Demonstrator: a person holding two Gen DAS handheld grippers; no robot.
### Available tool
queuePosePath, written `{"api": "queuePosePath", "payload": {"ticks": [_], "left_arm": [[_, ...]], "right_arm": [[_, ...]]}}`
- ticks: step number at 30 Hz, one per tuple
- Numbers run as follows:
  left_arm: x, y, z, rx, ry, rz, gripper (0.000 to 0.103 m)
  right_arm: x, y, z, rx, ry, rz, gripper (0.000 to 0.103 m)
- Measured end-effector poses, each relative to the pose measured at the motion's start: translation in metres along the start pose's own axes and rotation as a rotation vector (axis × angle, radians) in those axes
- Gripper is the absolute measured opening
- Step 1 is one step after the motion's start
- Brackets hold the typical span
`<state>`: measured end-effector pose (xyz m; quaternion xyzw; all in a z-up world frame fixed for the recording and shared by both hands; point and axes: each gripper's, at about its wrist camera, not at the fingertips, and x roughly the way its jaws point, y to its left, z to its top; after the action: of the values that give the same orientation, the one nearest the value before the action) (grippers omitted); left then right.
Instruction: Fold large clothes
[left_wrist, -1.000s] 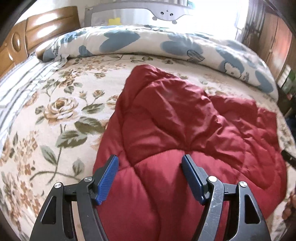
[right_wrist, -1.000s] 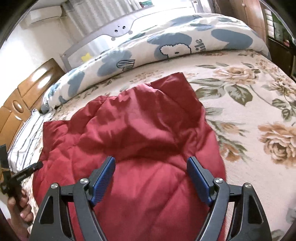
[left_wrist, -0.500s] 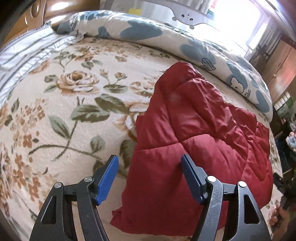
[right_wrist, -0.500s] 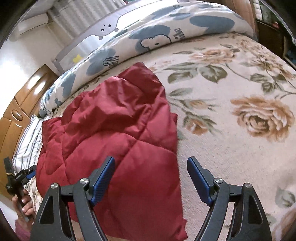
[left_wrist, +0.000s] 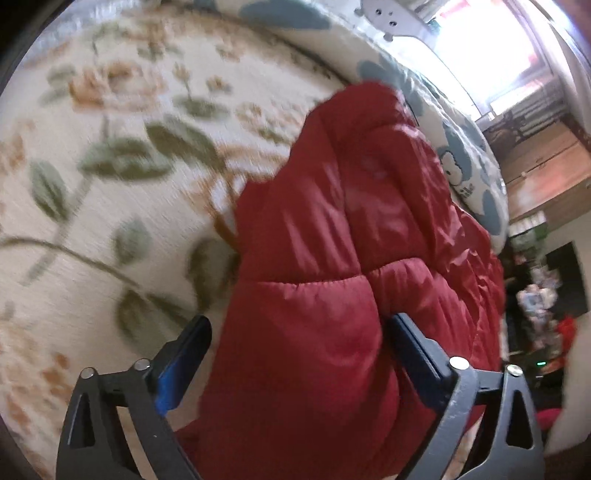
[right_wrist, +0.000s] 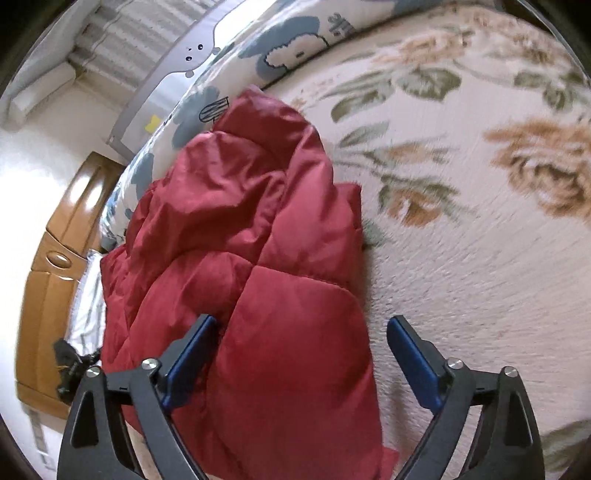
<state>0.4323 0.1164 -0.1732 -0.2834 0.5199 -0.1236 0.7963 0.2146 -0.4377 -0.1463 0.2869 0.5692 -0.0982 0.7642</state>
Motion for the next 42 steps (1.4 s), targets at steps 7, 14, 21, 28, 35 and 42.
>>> {"api": "queuePosePath", "payload": {"ticks": [7,14,21,28,35,42], "left_arm": [[0.027,0.019,0.005,-0.061,0.038,-0.112,0.097],[0.014,-0.006,0.002,0.071,-0.007,-0.061,0.049],[-0.023,-0.026,-0.015,0.168,-0.039,-0.021,0.039],[-0.093,-0.018,-0.069,0.209,-0.044,-0.055,0.037],[-0.165,0.005,-0.136,0.216,-0.022,-0.093,0.037],[-0.216,0.013,-0.18,0.24,-0.005,-0.092,0.037]], "right_arm": [[0.023,-0.009,-0.004,0.091,0.045,0.134,0.098],[0.013,0.004,-0.009,0.07,0.048,0.159,0.059],[-0.02,0.025,-0.024,0.026,0.035,0.14,0.043],[-0.064,0.038,-0.064,-0.02,0.049,0.164,0.041],[-0.103,0.031,-0.123,-0.028,0.087,0.184,0.041],[-0.126,0.031,-0.159,-0.03,0.092,0.19,0.041]]}}
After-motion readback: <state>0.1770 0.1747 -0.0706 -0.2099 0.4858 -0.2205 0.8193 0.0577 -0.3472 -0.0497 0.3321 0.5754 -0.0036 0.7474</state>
